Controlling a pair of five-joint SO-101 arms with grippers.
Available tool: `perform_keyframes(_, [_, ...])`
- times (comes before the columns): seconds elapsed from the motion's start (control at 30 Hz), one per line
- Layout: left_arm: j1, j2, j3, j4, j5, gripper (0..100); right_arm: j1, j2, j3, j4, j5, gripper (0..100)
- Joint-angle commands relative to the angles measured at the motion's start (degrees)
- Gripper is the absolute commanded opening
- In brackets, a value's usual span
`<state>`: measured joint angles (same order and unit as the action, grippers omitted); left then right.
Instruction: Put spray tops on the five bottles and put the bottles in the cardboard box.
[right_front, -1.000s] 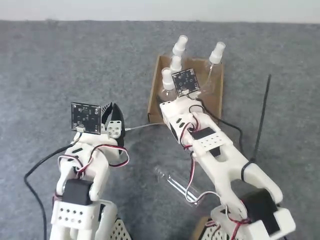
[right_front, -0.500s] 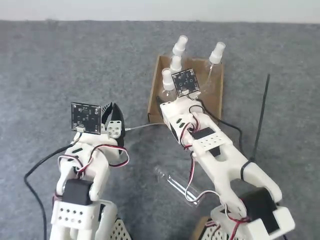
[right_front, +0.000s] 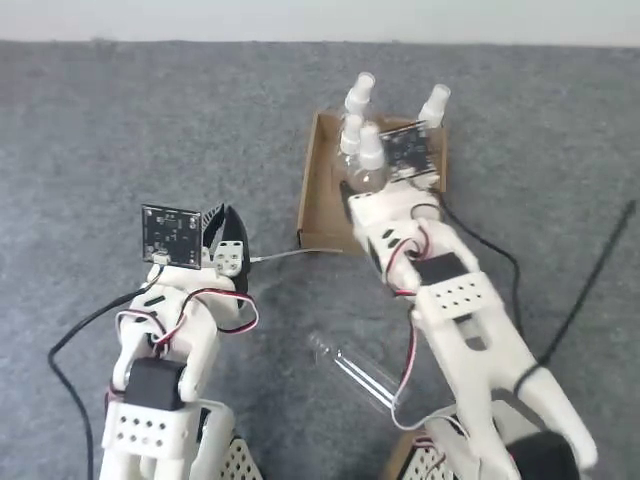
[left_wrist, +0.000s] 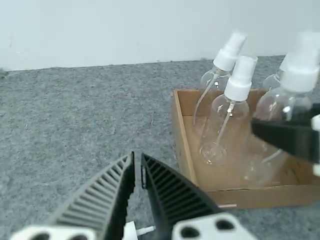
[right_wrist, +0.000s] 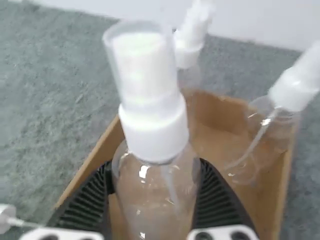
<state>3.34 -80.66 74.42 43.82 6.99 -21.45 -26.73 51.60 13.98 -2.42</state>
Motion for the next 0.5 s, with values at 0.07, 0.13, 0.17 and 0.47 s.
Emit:
perform_keyframes(0.07, [-0.4,0.2,-0.2,-1.5,0.5,1,5.1,-6.5,-0.9,0.5,-0.3,0.6])
perform_keyframes(0.13, [-0.4,0.2,-0.2,-1.5,0.5,1,5.8,-6.4,-0.8,0.5,1.3,0.6])
perform_keyframes(0.17, [-0.4,0.2,-0.2,-1.5,0.5,1,6.1,-6.4,-0.7,0.5,2.3,0.6])
perform_keyframes(0.47, [-0.4,0.2,-0.2,-1.5,0.5,1,7.1,-0.8,-1.0,-0.4,3.4,0.6])
